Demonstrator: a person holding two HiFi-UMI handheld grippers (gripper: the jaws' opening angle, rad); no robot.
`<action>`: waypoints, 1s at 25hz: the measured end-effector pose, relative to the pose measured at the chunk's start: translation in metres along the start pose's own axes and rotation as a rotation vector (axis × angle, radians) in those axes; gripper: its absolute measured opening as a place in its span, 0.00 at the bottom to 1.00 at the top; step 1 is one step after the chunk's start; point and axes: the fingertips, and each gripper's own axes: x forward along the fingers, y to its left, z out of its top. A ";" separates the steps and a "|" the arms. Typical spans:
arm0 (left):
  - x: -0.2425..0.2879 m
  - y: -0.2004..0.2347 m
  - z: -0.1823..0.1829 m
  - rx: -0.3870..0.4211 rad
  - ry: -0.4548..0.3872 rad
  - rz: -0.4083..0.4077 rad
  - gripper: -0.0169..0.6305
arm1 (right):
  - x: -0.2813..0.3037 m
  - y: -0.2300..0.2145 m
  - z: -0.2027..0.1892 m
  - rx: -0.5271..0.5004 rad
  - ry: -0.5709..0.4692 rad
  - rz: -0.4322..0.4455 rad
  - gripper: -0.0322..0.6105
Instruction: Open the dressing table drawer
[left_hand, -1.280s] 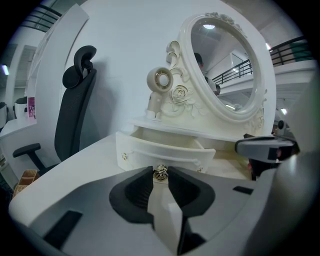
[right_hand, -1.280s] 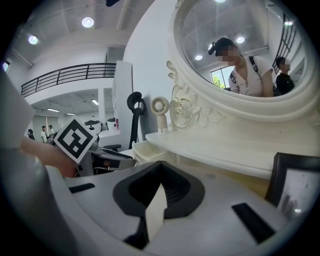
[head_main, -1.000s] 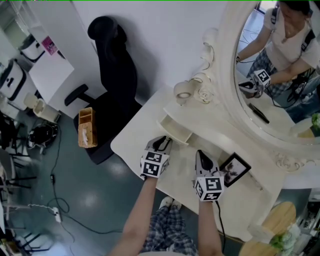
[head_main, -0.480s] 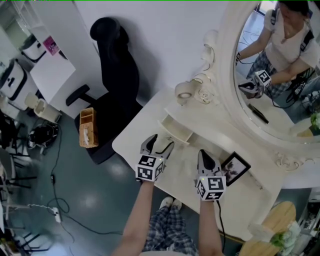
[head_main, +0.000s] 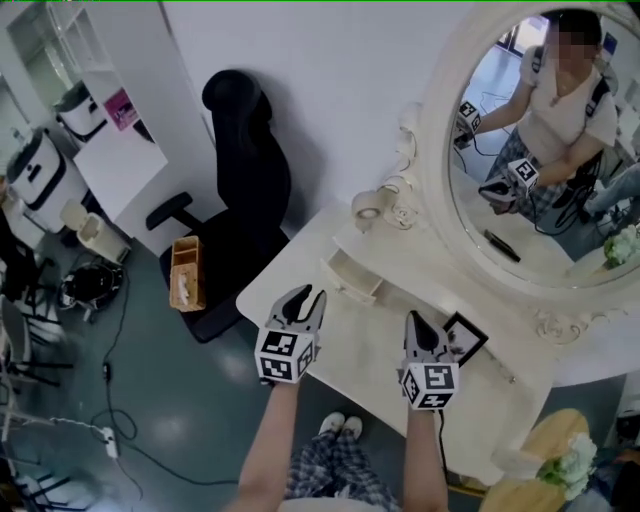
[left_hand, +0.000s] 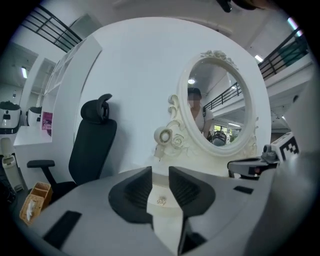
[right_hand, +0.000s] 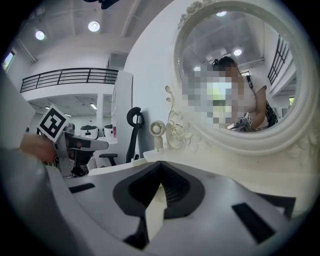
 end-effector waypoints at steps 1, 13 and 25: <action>-0.009 -0.003 0.009 0.007 -0.018 0.002 0.20 | -0.007 -0.001 0.007 -0.007 -0.010 -0.003 0.07; -0.099 -0.047 0.064 0.056 -0.127 -0.078 0.07 | -0.101 -0.014 0.066 -0.015 -0.133 -0.072 0.07; -0.129 -0.050 0.077 0.068 -0.199 -0.055 0.07 | -0.140 -0.032 0.083 -0.026 -0.206 -0.134 0.07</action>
